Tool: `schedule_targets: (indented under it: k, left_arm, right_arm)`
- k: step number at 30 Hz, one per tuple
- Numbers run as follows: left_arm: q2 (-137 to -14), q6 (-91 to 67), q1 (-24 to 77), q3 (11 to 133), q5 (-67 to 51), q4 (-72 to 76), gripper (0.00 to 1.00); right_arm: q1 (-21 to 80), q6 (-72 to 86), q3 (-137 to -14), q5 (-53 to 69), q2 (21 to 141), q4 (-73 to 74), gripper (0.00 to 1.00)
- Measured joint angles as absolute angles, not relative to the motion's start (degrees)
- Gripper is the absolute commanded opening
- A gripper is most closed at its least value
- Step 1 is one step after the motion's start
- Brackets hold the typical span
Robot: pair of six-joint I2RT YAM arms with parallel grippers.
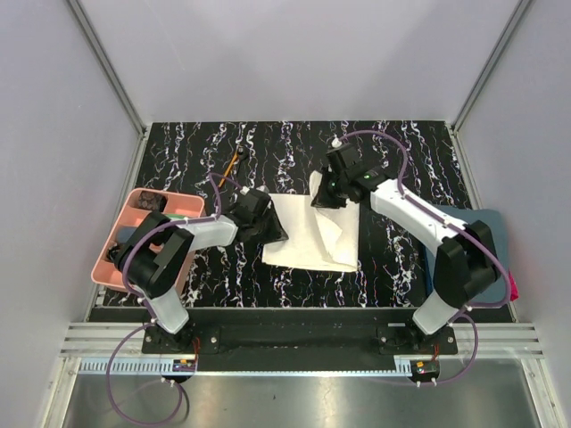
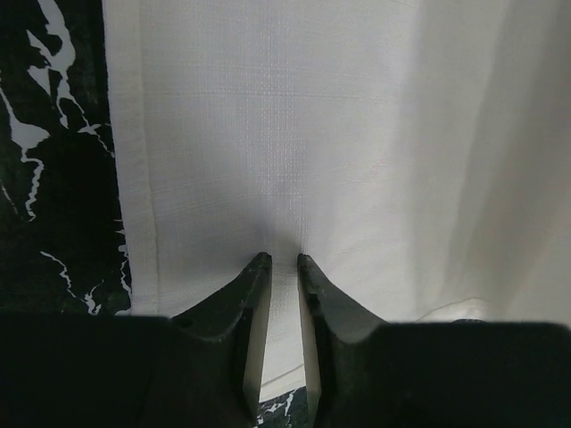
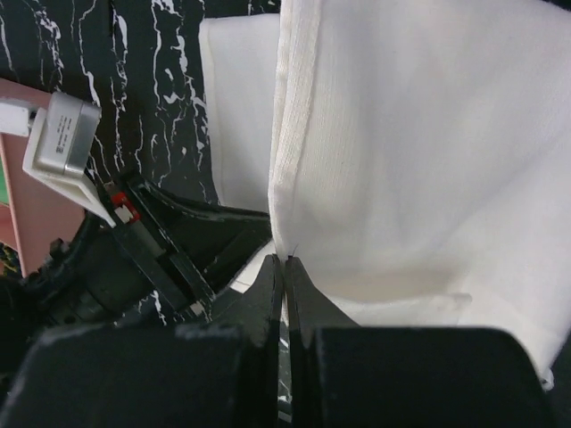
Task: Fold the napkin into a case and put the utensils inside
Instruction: Fold the rectangle-folded napkin at the center of the board.
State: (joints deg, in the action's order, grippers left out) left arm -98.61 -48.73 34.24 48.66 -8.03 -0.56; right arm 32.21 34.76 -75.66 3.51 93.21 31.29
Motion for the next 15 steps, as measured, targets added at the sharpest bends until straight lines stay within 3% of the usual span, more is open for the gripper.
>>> schedule_targets:
  k: [15]
  left_arm:
    - [-94.4,-49.1,34.4,44.9,-7.4,-1.1,0.26]
  right_arm:
    - [32.9,43.6,-74.4,11.9,98.7,21.0,0.00]
